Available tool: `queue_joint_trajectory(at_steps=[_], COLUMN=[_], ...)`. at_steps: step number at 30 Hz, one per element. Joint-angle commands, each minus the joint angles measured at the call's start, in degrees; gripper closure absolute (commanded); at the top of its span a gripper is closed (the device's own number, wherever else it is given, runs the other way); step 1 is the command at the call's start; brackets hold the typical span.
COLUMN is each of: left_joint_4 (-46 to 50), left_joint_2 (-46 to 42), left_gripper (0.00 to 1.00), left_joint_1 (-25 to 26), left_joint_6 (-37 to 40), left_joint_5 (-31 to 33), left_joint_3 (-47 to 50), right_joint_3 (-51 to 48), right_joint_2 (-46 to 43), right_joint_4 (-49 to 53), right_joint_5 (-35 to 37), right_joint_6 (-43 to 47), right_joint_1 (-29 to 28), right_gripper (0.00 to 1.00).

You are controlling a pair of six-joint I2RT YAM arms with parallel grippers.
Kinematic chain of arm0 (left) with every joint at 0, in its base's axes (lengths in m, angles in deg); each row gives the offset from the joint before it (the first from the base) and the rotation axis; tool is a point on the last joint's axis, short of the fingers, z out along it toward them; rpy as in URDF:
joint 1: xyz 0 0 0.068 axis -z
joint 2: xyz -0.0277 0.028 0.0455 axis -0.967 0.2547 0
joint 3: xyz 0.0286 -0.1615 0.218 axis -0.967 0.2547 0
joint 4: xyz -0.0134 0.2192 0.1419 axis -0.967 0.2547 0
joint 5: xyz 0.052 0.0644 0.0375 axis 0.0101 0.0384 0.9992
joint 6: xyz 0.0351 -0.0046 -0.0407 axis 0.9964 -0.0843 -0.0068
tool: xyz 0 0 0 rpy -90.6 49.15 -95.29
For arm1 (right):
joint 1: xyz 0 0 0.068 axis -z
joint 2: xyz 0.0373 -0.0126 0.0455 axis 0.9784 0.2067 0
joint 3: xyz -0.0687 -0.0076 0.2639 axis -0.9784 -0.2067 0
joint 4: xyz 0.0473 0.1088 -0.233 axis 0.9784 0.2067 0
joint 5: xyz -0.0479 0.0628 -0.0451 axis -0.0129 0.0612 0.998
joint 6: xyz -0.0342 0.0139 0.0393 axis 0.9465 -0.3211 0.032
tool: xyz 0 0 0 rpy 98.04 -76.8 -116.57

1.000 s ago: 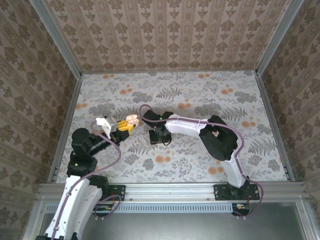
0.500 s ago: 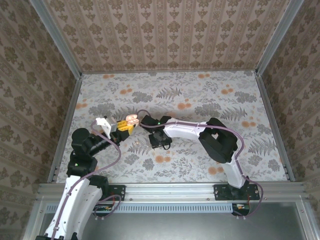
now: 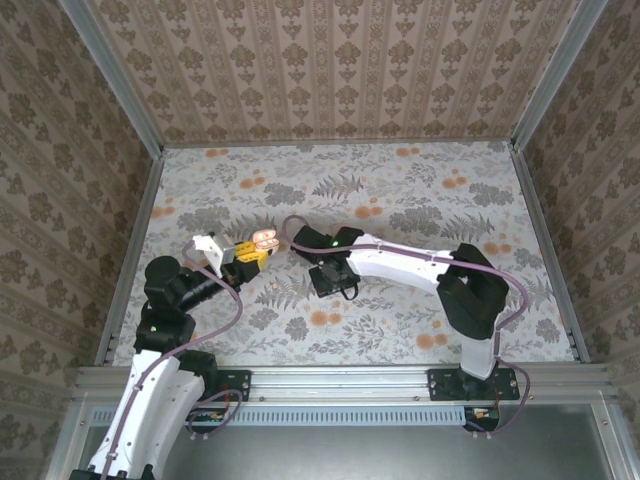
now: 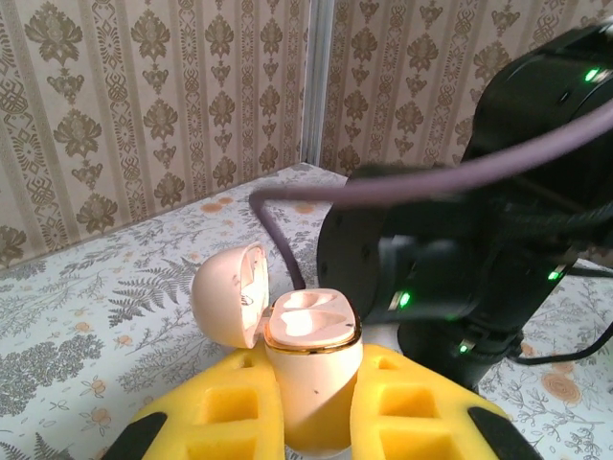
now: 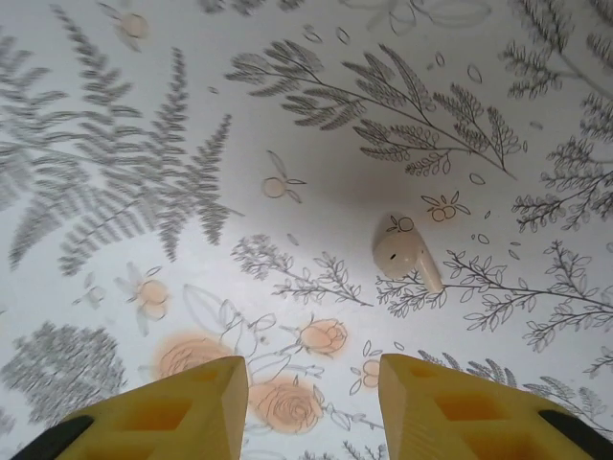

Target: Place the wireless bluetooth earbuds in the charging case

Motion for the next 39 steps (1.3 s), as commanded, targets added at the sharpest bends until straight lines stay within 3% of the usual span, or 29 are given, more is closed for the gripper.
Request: queue_joint_trajectory(at_steps=[1,7,12,39], left_joint_4=[-1.76,-2.05,-1.74,0.0], left_joint_2=[-0.1,-0.01,0.02,0.58], left_gripper=[1.0,1.0,1.0,1.0], left_joint_1=[0.43,1.27,1.97,2.37], left_joint_6=[-1.15,-1.5,-1.69,-0.37], left_joint_5=[0.41,0.95,1.63,3.05], left_joint_3=[0.47,0.91,1.04,0.47], right_joint_3=[2.04,6.48,8.24,7.54], right_joint_2=[-0.66,5.14,8.19,15.84], right_joint_4=[0.36,4.48,5.74,7.38], right_joint_5=[-2.95,-2.58,-1.9,-2.92], right_joint_6=[7.56,22.82,28.51,33.51], right_joint_1=[1.25,2.96,4.87,6.21], right_gripper=[0.58,0.58,0.56,0.6])
